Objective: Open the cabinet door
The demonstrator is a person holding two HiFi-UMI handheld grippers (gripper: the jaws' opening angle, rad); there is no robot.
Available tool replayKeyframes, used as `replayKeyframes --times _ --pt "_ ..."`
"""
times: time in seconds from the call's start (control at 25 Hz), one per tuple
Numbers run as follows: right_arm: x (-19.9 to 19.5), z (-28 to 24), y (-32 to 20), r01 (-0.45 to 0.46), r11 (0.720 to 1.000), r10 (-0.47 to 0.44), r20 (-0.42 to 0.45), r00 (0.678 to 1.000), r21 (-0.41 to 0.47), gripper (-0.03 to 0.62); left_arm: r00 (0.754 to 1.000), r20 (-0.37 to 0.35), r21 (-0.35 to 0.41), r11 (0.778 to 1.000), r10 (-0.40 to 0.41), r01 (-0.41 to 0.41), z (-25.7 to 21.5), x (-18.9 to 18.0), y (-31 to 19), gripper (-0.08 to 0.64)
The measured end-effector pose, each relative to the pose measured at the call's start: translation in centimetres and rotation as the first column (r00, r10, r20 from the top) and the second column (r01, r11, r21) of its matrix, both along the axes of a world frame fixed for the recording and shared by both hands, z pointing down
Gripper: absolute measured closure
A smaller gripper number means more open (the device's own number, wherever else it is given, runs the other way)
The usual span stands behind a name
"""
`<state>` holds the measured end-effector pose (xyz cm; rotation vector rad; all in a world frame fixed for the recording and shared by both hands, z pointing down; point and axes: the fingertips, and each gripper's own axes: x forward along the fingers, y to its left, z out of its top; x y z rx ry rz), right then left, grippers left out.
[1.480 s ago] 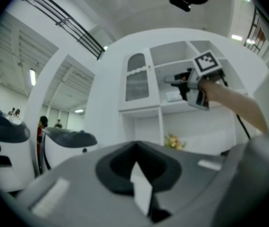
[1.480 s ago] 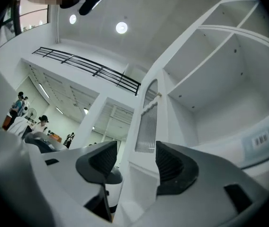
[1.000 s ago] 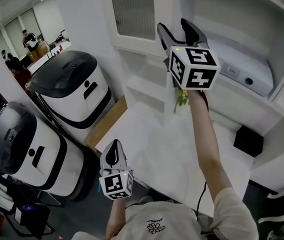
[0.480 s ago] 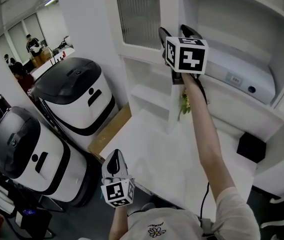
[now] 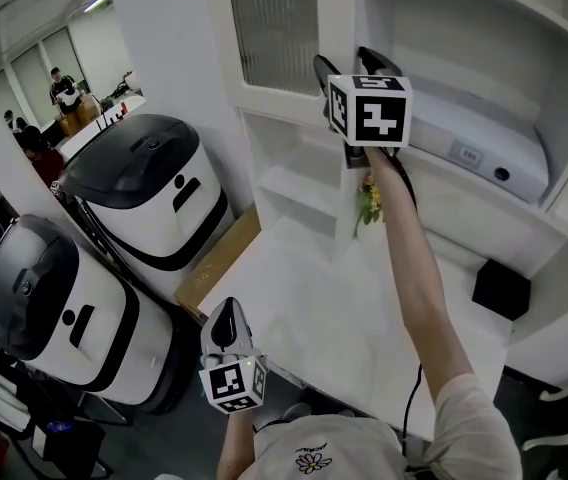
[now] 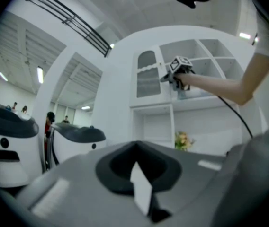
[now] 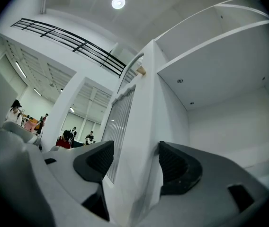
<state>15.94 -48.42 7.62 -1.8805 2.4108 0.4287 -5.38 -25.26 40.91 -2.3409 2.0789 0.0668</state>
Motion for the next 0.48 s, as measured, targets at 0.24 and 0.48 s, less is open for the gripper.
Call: replayKeyframes --times 0.24,0.48 --pt "-0.2 0.2 0.7 0.016 1.000 -0.017 0.042 0.999 0.002 0.311 1.000 -0.001 -0.006 1.000 -0.007 0.007 0.2 -0.3 0.5 0.554" --pt "-0.6 0.7 1.0 -0.015 1.000 0.015 0.029 0.999 0.017 0.314 0.999 -0.001 -0.033 0.998 -0.048 0.048 1.2 -2.0 0.9 0.554"
